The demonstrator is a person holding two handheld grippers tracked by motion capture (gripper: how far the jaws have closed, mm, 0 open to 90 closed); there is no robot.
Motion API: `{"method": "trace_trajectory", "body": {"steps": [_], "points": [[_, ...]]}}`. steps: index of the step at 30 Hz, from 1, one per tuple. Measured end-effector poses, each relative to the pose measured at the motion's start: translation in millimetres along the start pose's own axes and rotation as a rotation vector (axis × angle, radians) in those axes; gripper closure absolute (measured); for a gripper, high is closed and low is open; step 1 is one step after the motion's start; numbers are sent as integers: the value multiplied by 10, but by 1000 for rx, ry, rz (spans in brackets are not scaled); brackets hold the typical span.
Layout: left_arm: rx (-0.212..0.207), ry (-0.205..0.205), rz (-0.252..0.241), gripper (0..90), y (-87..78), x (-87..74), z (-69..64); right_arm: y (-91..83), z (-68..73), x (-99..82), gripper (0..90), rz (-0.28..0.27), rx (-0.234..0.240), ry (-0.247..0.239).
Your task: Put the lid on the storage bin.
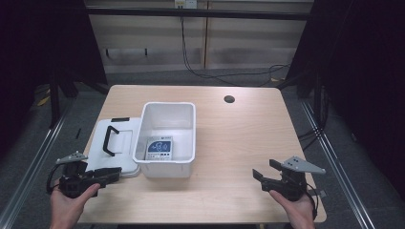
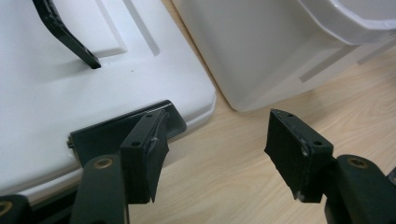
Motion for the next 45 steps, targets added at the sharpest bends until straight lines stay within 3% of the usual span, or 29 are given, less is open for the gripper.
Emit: {"method": "trace_trajectory", "body": {"steps": [7,20,24,27,30,31,32,38,45], "points": [[11,1,1,368,13,3,2,51,49,-5,225,25,11,-24],[6,-20,-9,374,-43,45,28,29,30,-11,216,25,9,-1],[-8,-29,-19,375,-99,124,13,37,26,-17,214,32,7,1],[-18,-28,-15,423,-108,148,7,38,26,-19,214,33,8,0],[-3,-27,9,436,-106,178,9,37,35,-19,214,33,12,1],[3,-25,39,438,-103,200,-4,39,36,-22,214,36,13,-5],[23,-13,42,446,-114,219,3,40,38,-21,214,36,13,-5],[54,-28,37,483,-169,365,20,43,47,-26,214,41,11,-8],[42,-58,49,458,-170,526,48,49,53,-35,214,52,13,-14]]}}
Point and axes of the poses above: each handheld gripper's, and its own axes: y roughly forward along the jaws, x roughly out of its top, z roughly to its left, the point moved 6 cm from there along y, roughly forward along the jaws, and after that the axes turned 4 degrees about y, right-handed, at the moved point
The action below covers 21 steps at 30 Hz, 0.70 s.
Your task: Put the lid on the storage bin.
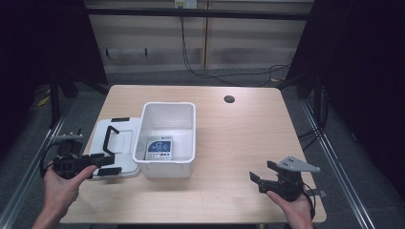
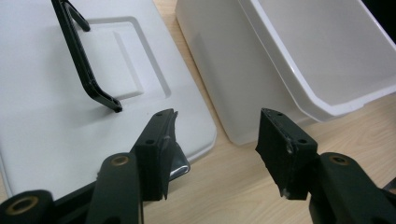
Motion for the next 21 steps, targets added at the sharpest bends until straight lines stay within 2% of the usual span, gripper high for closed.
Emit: {"method": "trace_trajectory", "body": {"steps": [2,3,5,7,8,13,17,20,21], "points": [[8,0,16,456,5,18,14,4,1,0,214,0,0,-4],[20,1,50,456,14,26,39,6,6,-2,214,2,1,-7],[41,-3,75,474,25,42,63,11,17,-2,214,5,4,-4],[54,0,83,490,22,54,80,19,26,-7,215,11,12,-17],[63,-12,80,490,26,73,84,19,26,-7,215,11,12,-17],[105,-3,134,535,55,158,143,22,28,-12,214,17,16,-17],[130,-3,151,546,81,188,200,29,33,-9,214,18,16,-16],[133,-13,152,552,75,206,232,31,32,-9,214,18,14,-15],[157,-19,149,553,72,231,271,29,31,-10,214,19,13,-13]]}}
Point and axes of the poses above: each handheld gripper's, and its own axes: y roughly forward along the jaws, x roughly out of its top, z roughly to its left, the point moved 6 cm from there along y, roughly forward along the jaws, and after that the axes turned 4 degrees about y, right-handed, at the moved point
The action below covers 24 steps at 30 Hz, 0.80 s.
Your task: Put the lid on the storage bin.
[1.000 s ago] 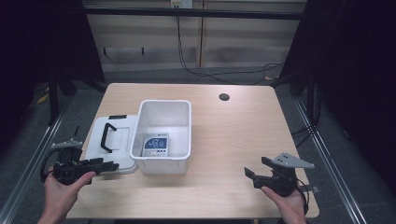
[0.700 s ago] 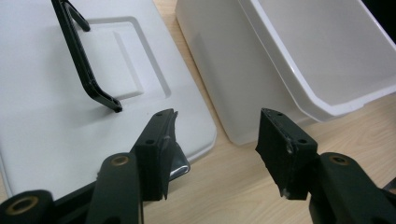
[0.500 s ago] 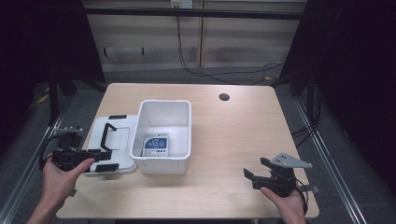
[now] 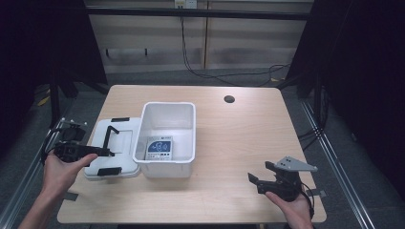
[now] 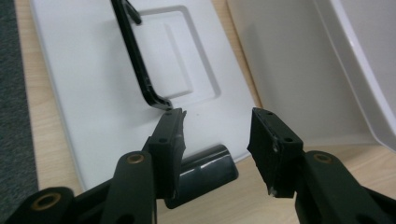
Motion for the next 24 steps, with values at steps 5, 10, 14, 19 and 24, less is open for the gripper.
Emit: {"method": "trace_trajectory", "body": {"steps": [5,10,14,19,24], "points": [[4,-3,20,566,-1,97,40,2,0,0,214,-1,2,-4],[21,-17,70,526,10,196,77,8,4,-2,214,2,6,-9],[39,-19,105,480,67,229,107,9,9,-5,214,5,10,-8],[61,-37,152,495,157,238,169,20,20,-12,211,13,14,-18],[83,-51,179,503,203,300,245,28,19,-14,208,19,15,-16]]}}
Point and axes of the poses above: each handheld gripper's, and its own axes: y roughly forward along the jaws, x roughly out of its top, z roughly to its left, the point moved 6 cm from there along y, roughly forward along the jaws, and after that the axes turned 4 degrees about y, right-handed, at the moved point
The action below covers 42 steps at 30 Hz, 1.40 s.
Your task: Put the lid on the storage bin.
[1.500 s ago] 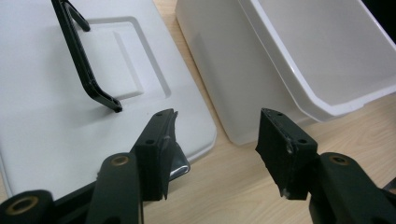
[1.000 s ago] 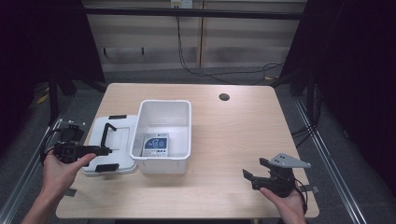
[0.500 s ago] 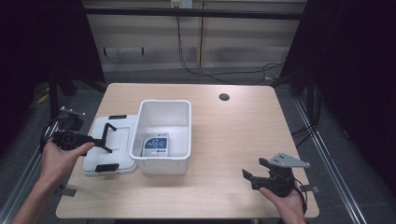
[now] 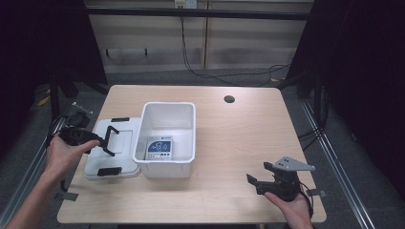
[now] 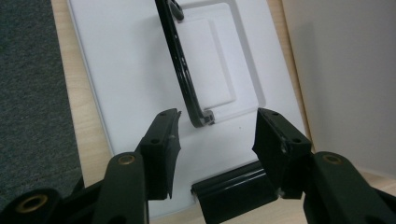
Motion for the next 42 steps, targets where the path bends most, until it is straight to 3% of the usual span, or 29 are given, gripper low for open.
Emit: {"method": "trace_trajectory", "body": {"steps": [8,10,14,23,28,30,32,37,42], "points": [[17,-22,21,463,-5,107,72,7,4,-4,207,6,4,-3],[25,-42,25,463,8,138,67,6,6,-7,207,9,6,-2],[36,-40,50,470,67,206,41,14,7,-6,206,9,8,-8],[74,-56,104,526,204,317,30,18,14,-14,204,19,12,-16],[81,-102,136,584,280,356,92,22,18,-16,203,21,13,-15],[103,-121,151,610,317,364,121,26,19,-21,202,28,10,-13],[93,-130,162,625,342,372,121,27,22,-25,202,32,10,-14],[107,-126,177,660,420,375,105,38,16,-28,201,36,12,-20],[129,-154,193,718,529,396,118,50,26,-34,196,46,17,-15]]}}
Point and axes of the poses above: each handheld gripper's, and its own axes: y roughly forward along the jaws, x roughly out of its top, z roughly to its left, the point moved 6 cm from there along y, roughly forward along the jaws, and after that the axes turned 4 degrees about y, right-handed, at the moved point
